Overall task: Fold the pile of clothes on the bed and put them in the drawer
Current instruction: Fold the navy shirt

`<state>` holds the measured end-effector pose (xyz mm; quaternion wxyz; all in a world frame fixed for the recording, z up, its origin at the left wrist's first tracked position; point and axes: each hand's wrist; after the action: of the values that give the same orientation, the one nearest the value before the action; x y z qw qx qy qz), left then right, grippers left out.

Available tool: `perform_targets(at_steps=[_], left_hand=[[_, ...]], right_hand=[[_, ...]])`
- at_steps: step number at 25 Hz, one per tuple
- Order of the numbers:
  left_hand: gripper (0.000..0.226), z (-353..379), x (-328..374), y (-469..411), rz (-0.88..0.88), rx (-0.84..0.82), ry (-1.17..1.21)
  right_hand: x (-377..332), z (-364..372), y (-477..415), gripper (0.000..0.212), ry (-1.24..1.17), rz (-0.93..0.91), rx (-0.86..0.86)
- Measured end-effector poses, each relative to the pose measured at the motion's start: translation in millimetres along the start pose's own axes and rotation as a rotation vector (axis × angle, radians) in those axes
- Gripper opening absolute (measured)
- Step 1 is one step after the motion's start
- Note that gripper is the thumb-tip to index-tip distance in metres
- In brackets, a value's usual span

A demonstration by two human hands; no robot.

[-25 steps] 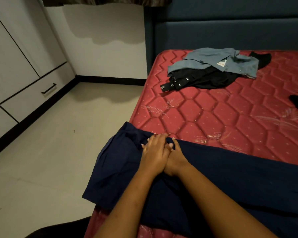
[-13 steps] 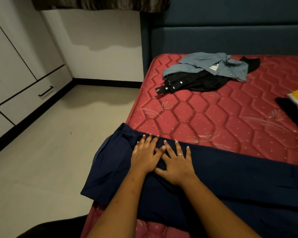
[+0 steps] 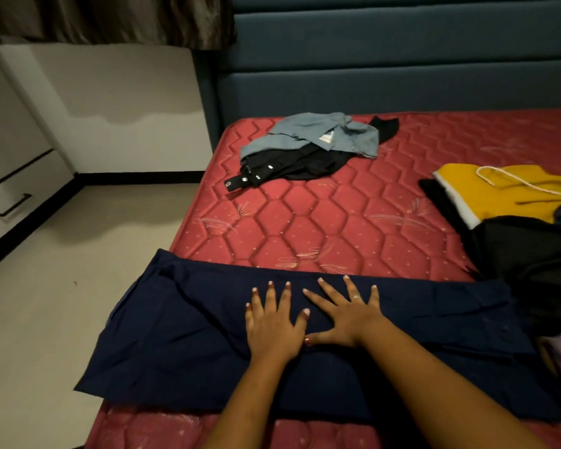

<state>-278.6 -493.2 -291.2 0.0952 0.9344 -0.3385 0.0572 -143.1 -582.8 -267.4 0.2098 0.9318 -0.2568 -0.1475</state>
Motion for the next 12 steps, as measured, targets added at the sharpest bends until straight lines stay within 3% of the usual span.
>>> perform_targets(at_steps=[3, 6, 9, 12], left_hand=[[0.080, 2.3, 2.7, 0.1, -0.062, 0.006, -0.082], [0.081, 3.3, 10.3, 3.3, -0.119, 0.028, -0.102], [0.081, 0.6, 10.5, 1.7, -0.163, 0.012, -0.089], [0.091, -2.2, 12.6, 1.2, -0.242, -0.036, -0.082]], right_hand=[[80.0, -11.7, 26.5, 0.109, -0.060, 0.158, -0.018], [141.5, 1.5, 57.8, 0.114, -0.094, 0.199, 0.121], [168.1, 23.7, 75.0, 0.100, -0.129, 0.294, 0.354], [170.7, 28.0, 74.2, 0.090, -0.172, 0.352, 0.402]])
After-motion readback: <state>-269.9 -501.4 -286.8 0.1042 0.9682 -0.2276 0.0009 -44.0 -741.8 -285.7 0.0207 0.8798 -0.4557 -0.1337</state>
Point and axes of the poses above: each hand's wrist, its own y-axis away from the middle knuckle, its own z-axis out of the palm, x = y × z, and after that the axes turned 8 degrees about -y, right-handed
